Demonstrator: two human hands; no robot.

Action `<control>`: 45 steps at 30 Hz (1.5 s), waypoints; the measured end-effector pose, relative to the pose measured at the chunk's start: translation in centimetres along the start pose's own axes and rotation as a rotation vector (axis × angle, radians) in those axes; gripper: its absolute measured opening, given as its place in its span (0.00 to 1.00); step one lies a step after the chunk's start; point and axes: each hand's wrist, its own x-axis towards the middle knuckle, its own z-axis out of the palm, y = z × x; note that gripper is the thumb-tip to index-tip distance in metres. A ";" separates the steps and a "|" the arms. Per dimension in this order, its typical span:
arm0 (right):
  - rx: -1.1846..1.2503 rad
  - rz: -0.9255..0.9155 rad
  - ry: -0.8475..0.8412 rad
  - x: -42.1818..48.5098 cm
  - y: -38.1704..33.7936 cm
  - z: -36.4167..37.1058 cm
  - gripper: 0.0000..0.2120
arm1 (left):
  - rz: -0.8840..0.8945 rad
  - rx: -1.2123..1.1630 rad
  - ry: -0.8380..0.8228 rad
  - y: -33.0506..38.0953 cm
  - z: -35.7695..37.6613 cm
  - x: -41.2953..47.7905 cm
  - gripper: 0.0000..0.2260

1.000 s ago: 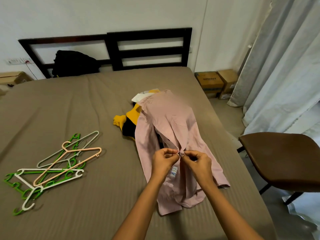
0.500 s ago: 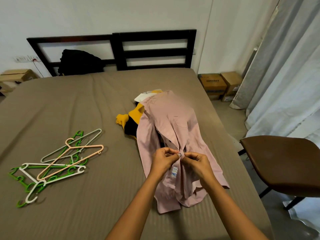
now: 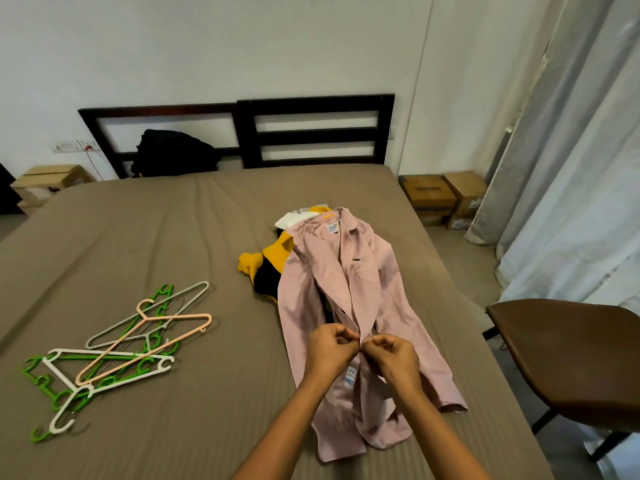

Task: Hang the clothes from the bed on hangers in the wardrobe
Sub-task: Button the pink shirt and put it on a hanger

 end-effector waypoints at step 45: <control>-0.437 -0.440 0.291 0.4 -0.2 -0.4 0.04 | -0.250 -0.399 0.093 -1.0 5.4 1.6 0.08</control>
